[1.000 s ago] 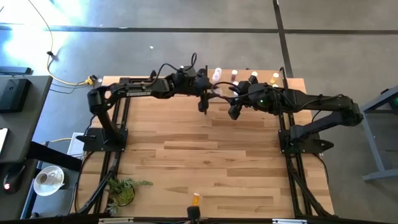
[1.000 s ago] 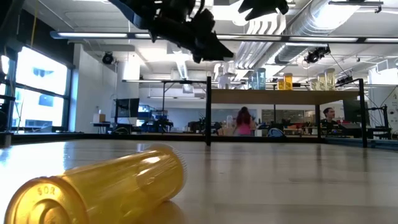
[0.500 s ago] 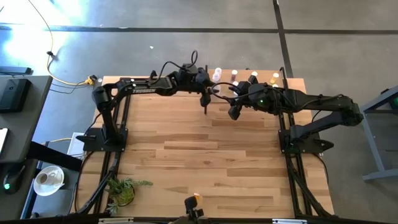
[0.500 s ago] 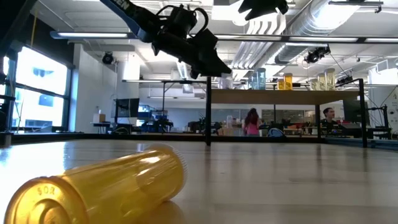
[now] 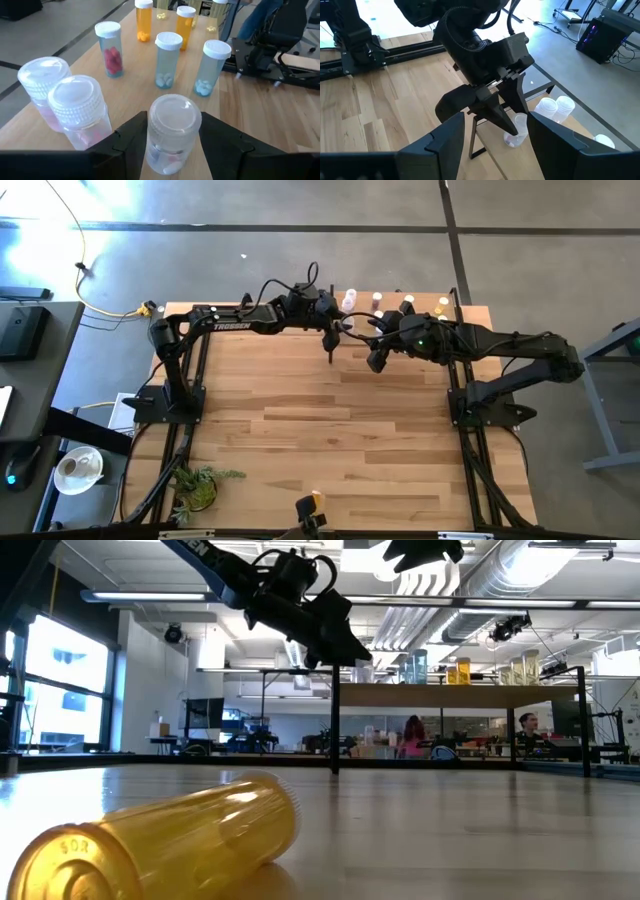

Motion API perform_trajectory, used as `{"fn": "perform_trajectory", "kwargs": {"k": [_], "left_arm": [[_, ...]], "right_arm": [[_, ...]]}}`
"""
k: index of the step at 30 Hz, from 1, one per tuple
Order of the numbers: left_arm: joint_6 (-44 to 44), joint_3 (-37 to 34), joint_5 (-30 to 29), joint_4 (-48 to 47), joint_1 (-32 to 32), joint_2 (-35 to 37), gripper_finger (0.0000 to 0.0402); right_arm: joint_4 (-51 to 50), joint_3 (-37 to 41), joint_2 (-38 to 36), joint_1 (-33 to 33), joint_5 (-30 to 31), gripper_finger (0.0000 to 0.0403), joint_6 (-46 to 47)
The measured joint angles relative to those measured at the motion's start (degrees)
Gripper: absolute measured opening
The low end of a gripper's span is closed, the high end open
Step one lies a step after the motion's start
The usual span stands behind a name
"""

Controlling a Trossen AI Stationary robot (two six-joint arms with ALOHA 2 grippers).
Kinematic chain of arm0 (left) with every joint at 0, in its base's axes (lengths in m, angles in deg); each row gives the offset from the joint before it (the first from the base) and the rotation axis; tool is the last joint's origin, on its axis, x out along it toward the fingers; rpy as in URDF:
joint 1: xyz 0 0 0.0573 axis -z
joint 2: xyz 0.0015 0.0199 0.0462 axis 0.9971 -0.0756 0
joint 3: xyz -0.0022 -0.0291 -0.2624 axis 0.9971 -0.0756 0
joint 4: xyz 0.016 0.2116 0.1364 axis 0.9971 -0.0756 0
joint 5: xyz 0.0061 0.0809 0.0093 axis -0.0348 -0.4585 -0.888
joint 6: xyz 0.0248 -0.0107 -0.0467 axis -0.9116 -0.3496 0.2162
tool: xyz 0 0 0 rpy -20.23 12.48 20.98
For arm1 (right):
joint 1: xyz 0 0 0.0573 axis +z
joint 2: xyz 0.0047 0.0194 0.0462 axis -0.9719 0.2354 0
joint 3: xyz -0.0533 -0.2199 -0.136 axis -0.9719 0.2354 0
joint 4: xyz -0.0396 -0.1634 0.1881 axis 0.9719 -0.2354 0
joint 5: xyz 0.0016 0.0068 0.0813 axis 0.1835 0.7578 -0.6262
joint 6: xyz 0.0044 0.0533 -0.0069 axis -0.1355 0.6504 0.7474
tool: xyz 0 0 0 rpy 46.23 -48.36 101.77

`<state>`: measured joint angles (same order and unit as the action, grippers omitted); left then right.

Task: Pick and place medicine bottles onto shelf by color
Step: Put the transparent pill bottle on the shelf aligned with the other transparent pill bottles, then adjust the transparent pill bottles on the shelf

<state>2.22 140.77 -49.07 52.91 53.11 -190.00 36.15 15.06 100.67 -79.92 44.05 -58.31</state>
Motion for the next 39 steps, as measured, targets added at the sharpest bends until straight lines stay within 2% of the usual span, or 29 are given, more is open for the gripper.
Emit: {"fn": "perform_trajectory", "kwargs": {"k": [11, 23, 26, 31, 33, 35, 39], "left_arm": [[0.4, 0.0, 2.1, 0.0, 0.1, 0.2, 0.0202], [-1.4, 0.1, 1.1, -2.2, -0.3, 5.0, 0.0204], [-3.3, 0.1, -3.3, -1.9, -0.7, 6.8, 0.0204], [-8.8, 0.1, -18.5, -1.6, -1.5, 7.6, 0.0204], [-10.5, 0.1, -23.0, -1.5, -1.9, 7.2, 0.0204], [-10.7, 0.1, -25.2, -1.5, -2.2, 6.2, 0.0204], [-11.6, 0.1, -25.5, -0.5, -2.4, 4.3, 0.0204]], "right_arm": [[0.0, 0.0, 0.0, 0.0, 0.0, 0.0206, 0.0], [0.0, 0.0, 0.0, 0.0, 0.0, 0.0206, 0.0], [0.0, 0.0, 0.0, 0.0, 0.0, 0.0206, 0.0], [0.0, 0.0, 0.0, 0.0, 0.0, 0.0206, 0.0], [0.0, 0.0, 0.0, 0.0, 0.0, 0.0206, 0.0], [0.0, 0.0, 0.0, 0.0, 0.0, 0.0206, 0.0], [0.0, 0.0, 0.0, 0.0, 0.0, 0.0206, 0.0]]}}
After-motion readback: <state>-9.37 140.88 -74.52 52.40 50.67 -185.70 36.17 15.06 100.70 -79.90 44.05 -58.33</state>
